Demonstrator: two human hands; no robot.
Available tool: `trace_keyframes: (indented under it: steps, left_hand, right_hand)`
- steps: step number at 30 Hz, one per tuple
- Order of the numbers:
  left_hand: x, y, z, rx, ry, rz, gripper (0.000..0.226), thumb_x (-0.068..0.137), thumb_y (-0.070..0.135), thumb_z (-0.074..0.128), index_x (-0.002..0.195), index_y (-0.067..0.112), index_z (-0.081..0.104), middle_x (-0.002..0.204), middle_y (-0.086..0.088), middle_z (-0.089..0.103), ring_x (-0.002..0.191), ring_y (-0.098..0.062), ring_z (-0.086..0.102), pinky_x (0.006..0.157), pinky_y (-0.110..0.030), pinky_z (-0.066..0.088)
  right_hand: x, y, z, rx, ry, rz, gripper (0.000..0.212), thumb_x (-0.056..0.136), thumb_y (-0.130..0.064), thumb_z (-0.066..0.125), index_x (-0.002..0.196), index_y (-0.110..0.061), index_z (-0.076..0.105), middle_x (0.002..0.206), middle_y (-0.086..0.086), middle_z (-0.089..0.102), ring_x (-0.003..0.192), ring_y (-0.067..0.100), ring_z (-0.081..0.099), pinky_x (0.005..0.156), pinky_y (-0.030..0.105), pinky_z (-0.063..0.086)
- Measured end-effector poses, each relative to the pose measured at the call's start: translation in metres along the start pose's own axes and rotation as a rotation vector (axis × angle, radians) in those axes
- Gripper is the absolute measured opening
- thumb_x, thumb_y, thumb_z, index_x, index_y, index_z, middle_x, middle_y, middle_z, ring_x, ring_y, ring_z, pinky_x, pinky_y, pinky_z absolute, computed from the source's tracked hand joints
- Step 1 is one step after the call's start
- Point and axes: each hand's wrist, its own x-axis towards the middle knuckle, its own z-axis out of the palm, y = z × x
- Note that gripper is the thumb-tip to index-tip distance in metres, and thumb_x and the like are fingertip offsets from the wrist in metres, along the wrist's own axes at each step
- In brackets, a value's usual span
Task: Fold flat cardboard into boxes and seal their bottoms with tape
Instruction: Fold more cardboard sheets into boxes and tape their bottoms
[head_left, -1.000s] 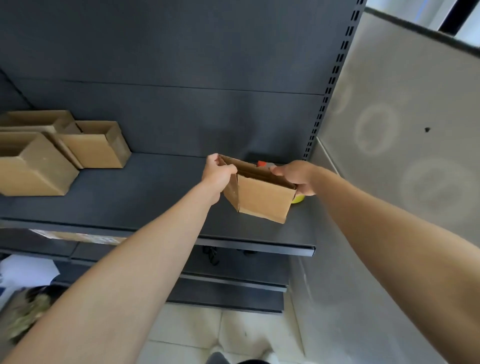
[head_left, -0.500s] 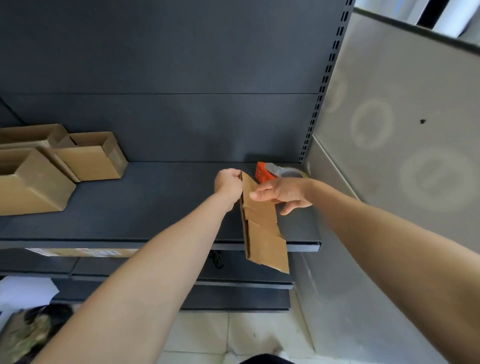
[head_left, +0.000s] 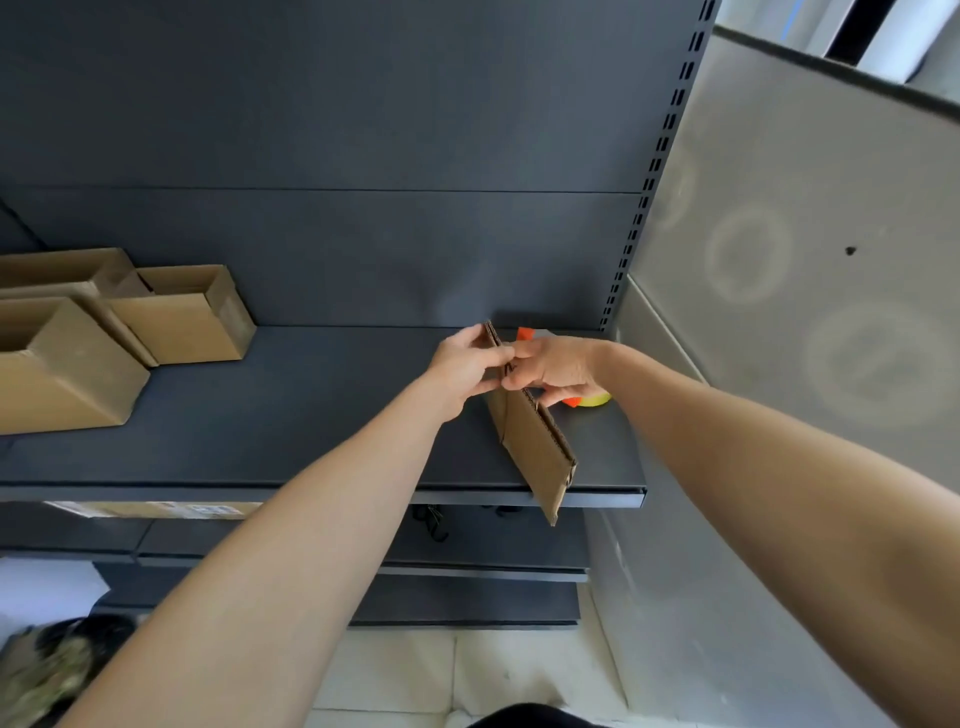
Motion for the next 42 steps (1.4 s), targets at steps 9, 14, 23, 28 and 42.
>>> trace_keyframes:
  steps: [9,14,23,28,42]
  left_hand:
    - [0.003,-0.003,0.007,0.091,0.090,0.032,0.066,0.092,0.014,0.061,0.149,0.027,0.028,0.147,0.001,0.040,0.132,-0.021,0.042,0.104,-0.041,0.042]
    - [0.001,-0.003,0.010,0.103,0.075,0.027,0.060,0.096,0.012,0.053,0.148,0.028,0.030,0.142,0.000,0.044,0.121,-0.017,0.047,0.098,-0.038,0.045]
    - [-0.008,-0.010,-0.008,0.138,0.031,0.047,0.055,0.097,0.007,0.046,0.147,0.026,0.034,0.138,0.000,0.050,0.115,-0.017,0.053,0.103,-0.038,0.044]
    - [-0.016,-0.011,-0.007,0.137,0.001,0.033,0.052,0.100,0.015,0.045,0.148,0.028,0.030,0.139,0.002,0.048,0.111,-0.014,0.053,0.098,-0.034,0.042]
    - [-0.021,-0.007,-0.011,0.344,-0.139,-0.085,0.047,0.103,0.031,0.033,0.148,0.041,0.023,0.161,0.002,0.005,0.147,-0.031,0.007,0.110,-0.060,0.023]
  right_hand:
    - [-0.019,0.012,-0.017,-0.203,-0.066,0.164,0.068,0.088,-0.042,0.061,0.148,-0.024,0.034,0.150,0.004,0.039,0.126,0.030,0.049,0.096,0.041,0.049]
    - [-0.029,0.026,-0.030,-0.080,0.035,0.198,0.043,0.092,-0.040,0.057,0.131,-0.021,0.054,0.126,0.006,0.058,0.096,0.026,0.066,0.075,0.036,0.060]
    - [-0.007,0.027,-0.027,-0.128,0.646,0.171,0.039,0.099,-0.037,0.045,0.107,0.000,0.057,0.094,0.017,0.058,0.070,0.034,0.065,0.067,0.040,0.058]
    - [-0.003,0.027,-0.026,-0.202,0.711,0.182,0.039,0.099,-0.042,0.044,0.093,-0.004,0.053,0.078,0.010,0.056,0.052,0.022,0.054,0.059,0.031,0.046]
    - [-0.002,0.031,-0.028,-0.105,0.674,0.172,0.041,0.098,-0.045,0.044,0.096,-0.005,0.053,0.073,0.007,0.052,0.079,0.031,0.067,0.077,0.037,0.058]
